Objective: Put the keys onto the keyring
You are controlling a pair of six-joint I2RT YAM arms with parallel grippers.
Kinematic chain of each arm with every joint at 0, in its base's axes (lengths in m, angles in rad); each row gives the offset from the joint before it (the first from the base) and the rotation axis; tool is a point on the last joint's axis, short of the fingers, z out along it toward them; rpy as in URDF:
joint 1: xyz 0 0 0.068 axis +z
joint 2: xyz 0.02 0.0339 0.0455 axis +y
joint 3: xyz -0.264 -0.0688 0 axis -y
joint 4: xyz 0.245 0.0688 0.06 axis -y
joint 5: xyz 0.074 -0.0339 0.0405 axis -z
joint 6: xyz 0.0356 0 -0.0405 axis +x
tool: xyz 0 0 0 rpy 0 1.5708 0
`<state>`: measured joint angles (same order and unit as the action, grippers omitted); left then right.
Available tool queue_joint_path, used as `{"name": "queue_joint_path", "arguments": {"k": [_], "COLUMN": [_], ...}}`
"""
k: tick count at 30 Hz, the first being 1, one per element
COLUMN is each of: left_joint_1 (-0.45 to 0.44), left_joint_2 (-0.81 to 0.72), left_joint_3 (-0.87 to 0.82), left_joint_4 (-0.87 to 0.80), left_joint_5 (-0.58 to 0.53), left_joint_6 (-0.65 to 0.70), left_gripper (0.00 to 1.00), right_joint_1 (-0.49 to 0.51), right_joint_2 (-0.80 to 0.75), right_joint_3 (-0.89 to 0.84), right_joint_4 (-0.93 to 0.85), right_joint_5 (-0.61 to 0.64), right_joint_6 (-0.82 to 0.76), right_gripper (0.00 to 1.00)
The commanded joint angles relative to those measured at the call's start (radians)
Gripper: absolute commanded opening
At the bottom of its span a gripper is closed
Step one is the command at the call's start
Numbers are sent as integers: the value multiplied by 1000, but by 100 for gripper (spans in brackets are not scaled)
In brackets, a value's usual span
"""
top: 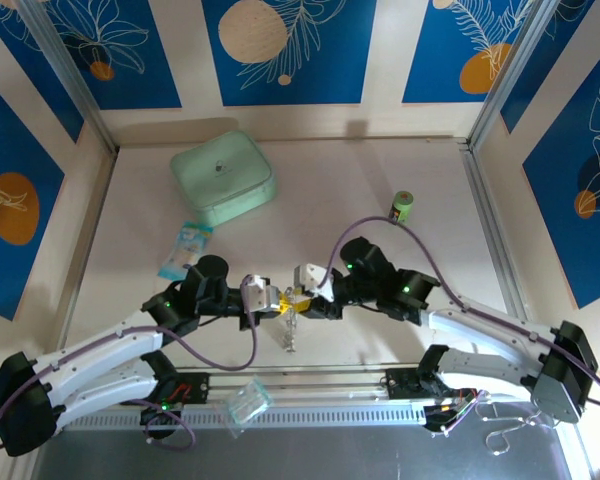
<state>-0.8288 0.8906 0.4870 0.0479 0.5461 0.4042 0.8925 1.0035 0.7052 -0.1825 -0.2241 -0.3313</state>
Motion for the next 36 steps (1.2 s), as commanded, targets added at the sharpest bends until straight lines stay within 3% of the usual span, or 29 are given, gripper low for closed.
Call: {"name": "queue_joint_path", "arguments": {"k": [1,9,21,30,36], "left_joint_1": [-1,0,0,-1,-1], "left_joint_2": [-40,-39,-42,-38,-44], "left_joint_3": [-54,-97,-116,-117,-119], "left_joint_4": [168,256,299,302,295], "left_joint_5": [11,-18,-66,-58,-60], "left_joint_6": [-47,-61,-74,-74,-73], "left_gripper": [0,0,0,0,0], "right_joint_1": [-30,-3,6,49,49], "right_joint_2": [-90,-135,-84,19,2], "right_joint_3": [-97,-183,-51,56,53], "right_joint_4": [168,235,40,-79,-84], "right_joint_5": [-64,-5,54,58,79], "right_joint_6": [209,493,936,938,936], "right_gripper": [42,39,33,22,18]}}
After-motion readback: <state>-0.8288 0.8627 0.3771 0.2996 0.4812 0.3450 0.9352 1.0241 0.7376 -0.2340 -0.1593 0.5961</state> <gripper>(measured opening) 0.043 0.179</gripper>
